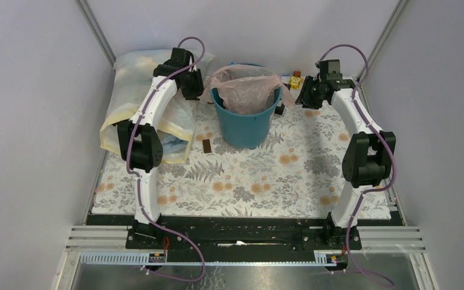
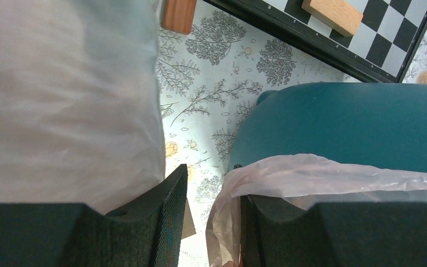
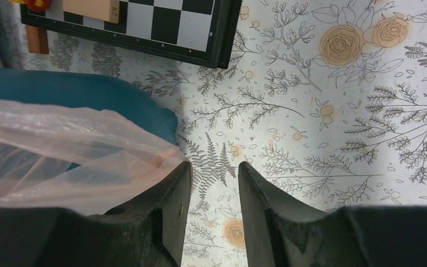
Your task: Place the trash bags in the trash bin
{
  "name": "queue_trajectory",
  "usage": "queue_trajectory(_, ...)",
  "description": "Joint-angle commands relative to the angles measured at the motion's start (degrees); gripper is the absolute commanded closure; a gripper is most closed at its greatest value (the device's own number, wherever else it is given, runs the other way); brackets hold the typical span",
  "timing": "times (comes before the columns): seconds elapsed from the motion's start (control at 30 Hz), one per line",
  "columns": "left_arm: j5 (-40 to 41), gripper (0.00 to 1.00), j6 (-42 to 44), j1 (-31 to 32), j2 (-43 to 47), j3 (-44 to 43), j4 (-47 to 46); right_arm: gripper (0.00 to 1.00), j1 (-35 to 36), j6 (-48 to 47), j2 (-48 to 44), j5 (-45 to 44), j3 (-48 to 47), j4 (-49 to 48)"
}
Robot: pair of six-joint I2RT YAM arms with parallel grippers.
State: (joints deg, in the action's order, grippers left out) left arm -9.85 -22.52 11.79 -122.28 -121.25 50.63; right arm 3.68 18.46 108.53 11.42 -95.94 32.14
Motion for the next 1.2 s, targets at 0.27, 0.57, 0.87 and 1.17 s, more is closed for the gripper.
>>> queue_trajectory(0.27, -5.4, 0.65, -0.3, 1.9, -7.9, -1.9, -1.9, 0.56, -0.2, 0.1, -10.4, -2.0, 2.9, -2.9)
queue_trajectory(0.57, -4.8, 0.63, -0.1, 1.9, -6.9, -2.4, -2.5, 0.57, -0.2, 1.7, 1.1, 1.7, -13.2, 0.5)
queue_trajectory(0.87, -5.5, 0.61, -4.0, 1.9, -7.0, -12.4, -3.6, 0.68, -0.1, 3.9, 4.4, 5.5, -8.6, -2.7)
queue_trajectory(1.17, -4.7, 0.67, -8.0, 1.8, -4.5, -6.4, -12.2, 1.0, -0.1, 3.5, -0.3, 1.5, 2.1, -6.0)
